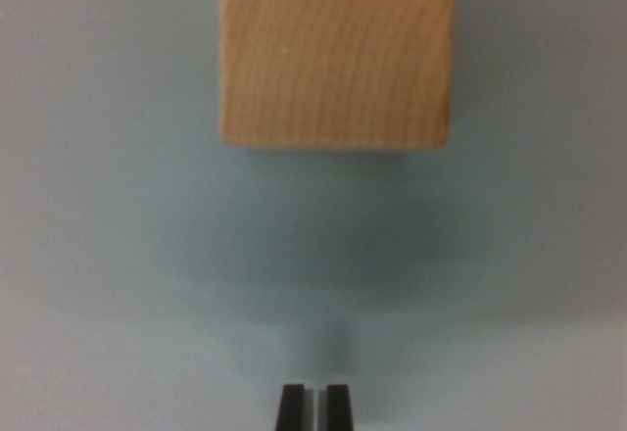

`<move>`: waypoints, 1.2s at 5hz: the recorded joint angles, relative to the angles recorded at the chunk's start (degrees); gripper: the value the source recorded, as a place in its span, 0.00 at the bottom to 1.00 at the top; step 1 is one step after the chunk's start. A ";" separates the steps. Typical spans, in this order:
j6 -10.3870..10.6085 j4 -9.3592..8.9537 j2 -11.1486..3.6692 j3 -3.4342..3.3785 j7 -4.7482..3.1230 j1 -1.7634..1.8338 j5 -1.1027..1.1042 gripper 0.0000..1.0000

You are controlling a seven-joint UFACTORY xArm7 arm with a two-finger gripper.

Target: Push wooden cube

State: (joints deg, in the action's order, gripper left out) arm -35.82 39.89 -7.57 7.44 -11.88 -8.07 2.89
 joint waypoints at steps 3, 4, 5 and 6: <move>0.00 0.00 0.00 0.00 0.00 0.00 0.00 1.00; 0.00 0.00 0.00 0.00 0.00 0.00 0.00 1.00; 0.00 0.00 0.00 0.00 0.00 0.00 0.00 1.00; 0.00 0.00 0.00 0.00 0.00 0.00 0.00 1.00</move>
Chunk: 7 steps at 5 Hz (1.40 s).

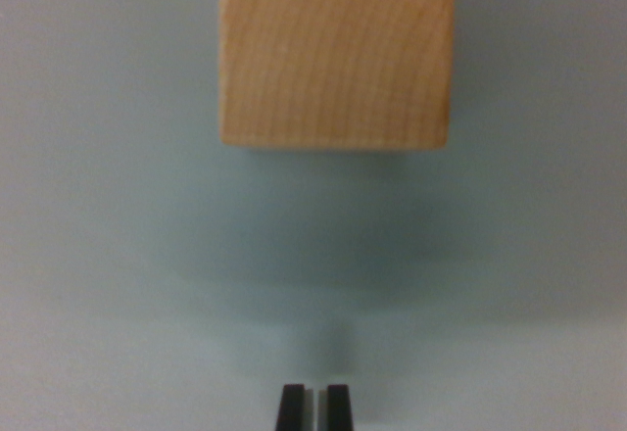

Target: Push wooden cube

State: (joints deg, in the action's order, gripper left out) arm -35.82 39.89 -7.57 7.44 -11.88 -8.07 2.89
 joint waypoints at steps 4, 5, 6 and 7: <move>-0.30 0.87 -0.57 -0.06 0.05 0.03 -0.08 1.00; -0.71 2.04 -1.34 -0.14 0.11 0.08 -0.18 1.00; -0.71 2.04 -1.34 -0.14 0.11 0.08 -0.18 1.00; -1.26 3.60 -2.36 -0.25 0.19 0.14 -0.32 1.00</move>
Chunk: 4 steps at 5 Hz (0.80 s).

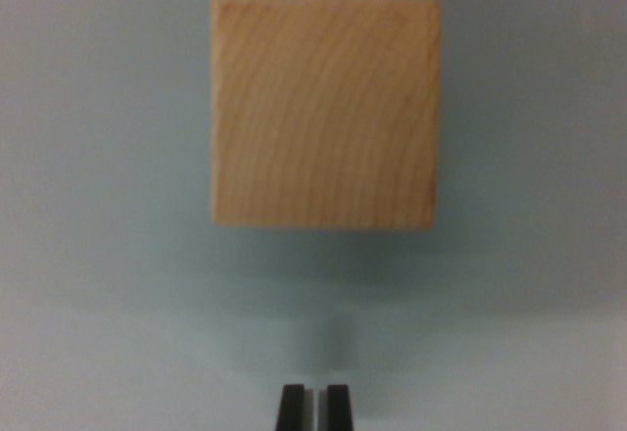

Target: Push wooden cube

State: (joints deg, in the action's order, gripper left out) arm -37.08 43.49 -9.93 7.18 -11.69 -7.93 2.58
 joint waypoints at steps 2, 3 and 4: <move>-0.63 1.81 -1.19 -0.13 0.09 0.07 -0.16 1.00; -0.63 1.81 -1.19 -0.13 0.09 0.07 -0.16 1.00; -1.39 3.99 -2.62 -0.28 0.21 0.15 -0.35 1.00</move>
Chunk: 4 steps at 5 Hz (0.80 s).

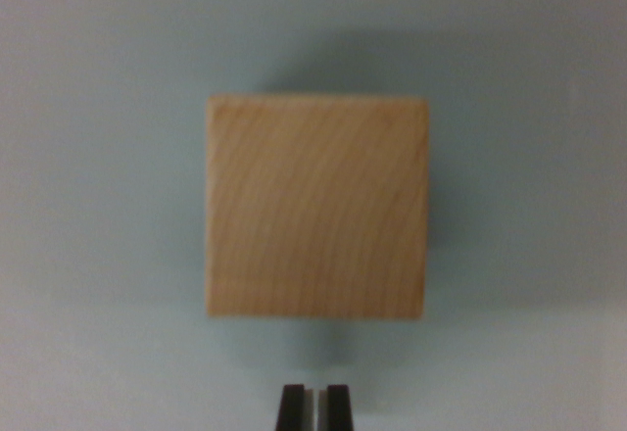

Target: Push wooden cube

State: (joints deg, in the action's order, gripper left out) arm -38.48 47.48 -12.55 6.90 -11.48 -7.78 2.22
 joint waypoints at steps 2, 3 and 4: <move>-0.84 2.42 -1.59 -0.17 0.13 0.09 -0.21 1.00; -0.84 2.42 -1.59 -0.17 0.13 0.09 -0.21 1.00; -1.75 5.02 -3.29 -0.35 0.26 0.19 -0.44 1.00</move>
State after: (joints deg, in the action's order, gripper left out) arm -40.23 52.50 -15.85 6.55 -11.22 -7.58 1.78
